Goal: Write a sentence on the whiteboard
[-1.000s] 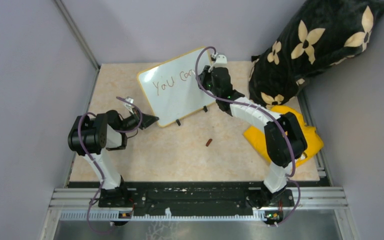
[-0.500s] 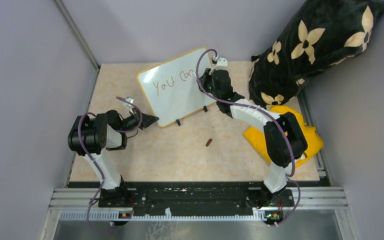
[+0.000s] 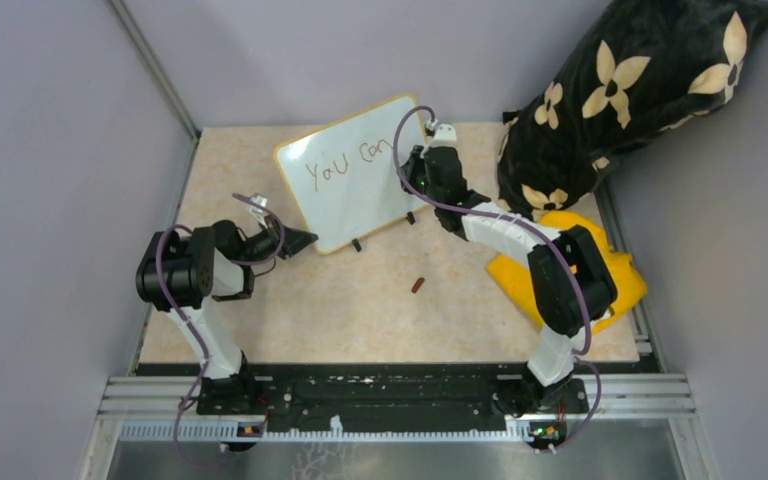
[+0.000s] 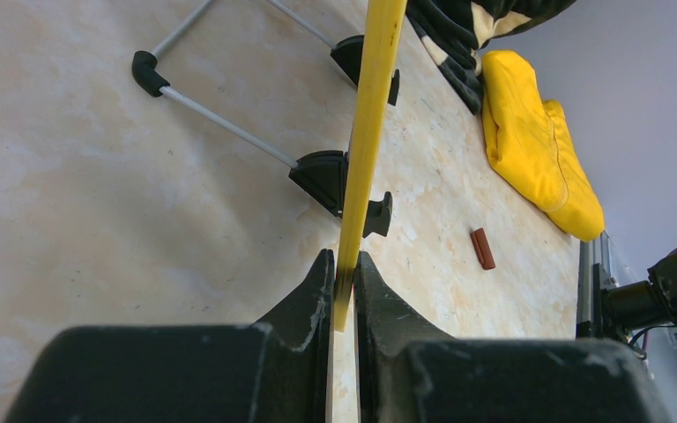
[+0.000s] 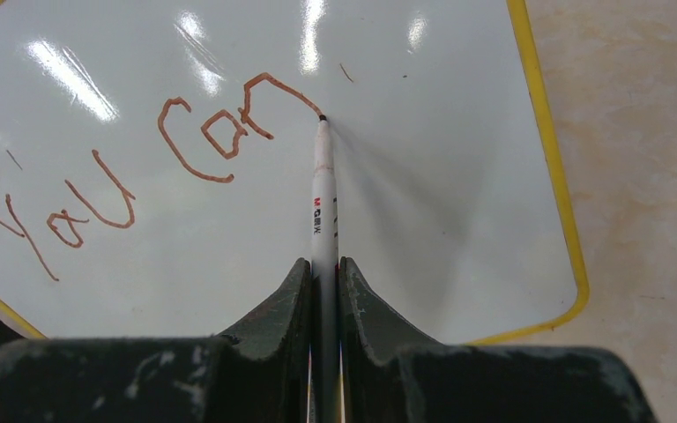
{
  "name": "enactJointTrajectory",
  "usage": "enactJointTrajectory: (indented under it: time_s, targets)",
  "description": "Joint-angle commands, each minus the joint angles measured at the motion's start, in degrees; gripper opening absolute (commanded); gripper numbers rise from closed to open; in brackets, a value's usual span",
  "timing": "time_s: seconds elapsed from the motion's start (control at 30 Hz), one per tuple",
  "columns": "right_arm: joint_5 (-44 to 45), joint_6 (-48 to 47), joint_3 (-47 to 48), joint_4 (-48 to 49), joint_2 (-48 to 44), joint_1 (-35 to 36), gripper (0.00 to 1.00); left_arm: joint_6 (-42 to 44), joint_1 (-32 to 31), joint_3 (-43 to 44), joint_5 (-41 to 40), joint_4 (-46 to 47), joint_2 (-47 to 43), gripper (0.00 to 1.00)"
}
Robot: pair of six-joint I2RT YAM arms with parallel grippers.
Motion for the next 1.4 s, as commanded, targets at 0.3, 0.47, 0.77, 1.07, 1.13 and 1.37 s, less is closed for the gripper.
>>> enactJointTrajectory:
  time_s: [0.3,0.47,0.77,1.07,1.13,1.37]
  targets:
    - [-0.29,1.80,-1.14,0.77,-9.34,-0.76,0.00,-0.13,-0.09,-0.38,-1.30,-0.45,-0.69,0.00]
    - [-1.08,4.06,-5.13,0.19,-15.76,-0.70,0.00,-0.70,-0.10,-1.51,-1.79,1.78,-0.97,0.23]
    - [-1.05,6.21,-13.95,-2.12,-27.40,-0.06,0.00,-3.20,0.17,-4.97,-3.86,7.27,-2.56,0.67]
    - [-1.25,6.73,-17.88,-3.28,-33.51,-0.04,0.00,-1.07,0.17,-12.85,-10.85,2.22,-14.36,0.99]
    - [-1.52,6.97,-18.26,-3.43,-34.50,-0.04,0.00,-0.49,0.20,-13.77,-13.46,-4.15,-19.72,0.99]
    - [-3.76,7.33,-17.88,-5.92,-40.68,-0.05,0.00,6.94,-0.16,-3.49,-44.46,-62.80,-51.85,0.99]
